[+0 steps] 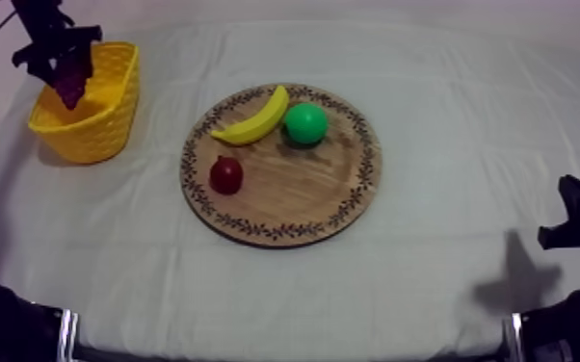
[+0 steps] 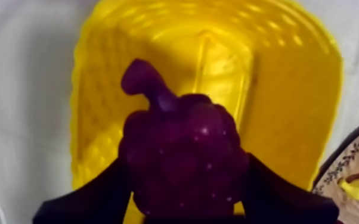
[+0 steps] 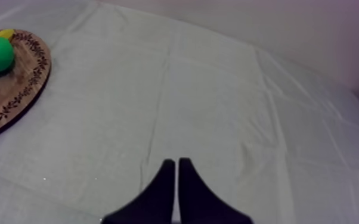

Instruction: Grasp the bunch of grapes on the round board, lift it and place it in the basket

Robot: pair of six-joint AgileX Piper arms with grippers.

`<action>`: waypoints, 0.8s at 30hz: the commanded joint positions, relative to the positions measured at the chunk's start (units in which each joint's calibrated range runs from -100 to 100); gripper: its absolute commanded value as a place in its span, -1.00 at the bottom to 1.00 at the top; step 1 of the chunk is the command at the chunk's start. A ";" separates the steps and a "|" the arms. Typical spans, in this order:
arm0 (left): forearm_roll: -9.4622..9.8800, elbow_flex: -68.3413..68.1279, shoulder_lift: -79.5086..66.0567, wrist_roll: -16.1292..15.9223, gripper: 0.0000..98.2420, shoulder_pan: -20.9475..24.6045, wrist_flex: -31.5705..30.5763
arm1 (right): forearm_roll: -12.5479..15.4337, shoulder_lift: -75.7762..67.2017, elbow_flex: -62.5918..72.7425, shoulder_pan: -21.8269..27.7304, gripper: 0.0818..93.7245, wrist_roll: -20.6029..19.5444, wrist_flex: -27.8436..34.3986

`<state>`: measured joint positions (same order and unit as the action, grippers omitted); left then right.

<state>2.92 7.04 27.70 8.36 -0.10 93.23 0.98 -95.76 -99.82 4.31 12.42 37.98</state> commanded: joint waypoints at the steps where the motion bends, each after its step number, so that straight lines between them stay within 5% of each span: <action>1: -0.07 -0.55 0.74 -0.08 0.24 0.08 -0.64 | -0.03 0.00 0.04 -0.02 -0.99 0.01 0.00; 10: -1.01 -1.52 4.13 -0.91 0.42 0.33 -3.04 | -0.03 0.00 0.04 -0.02 -0.99 0.01 0.00; 18: -1.73 -0.62 5.75 -1.54 0.84 0.45 -3.49 | -0.03 0.00 0.04 -0.02 -0.99 0.01 0.00; 24: -1.94 -0.53 5.05 -1.80 0.92 0.61 -3.62 | -0.03 0.00 0.04 -0.02 -0.99 0.01 0.00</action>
<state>1.01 6.62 33.10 6.60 0.52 89.65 0.98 -95.76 -99.82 4.31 12.44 37.98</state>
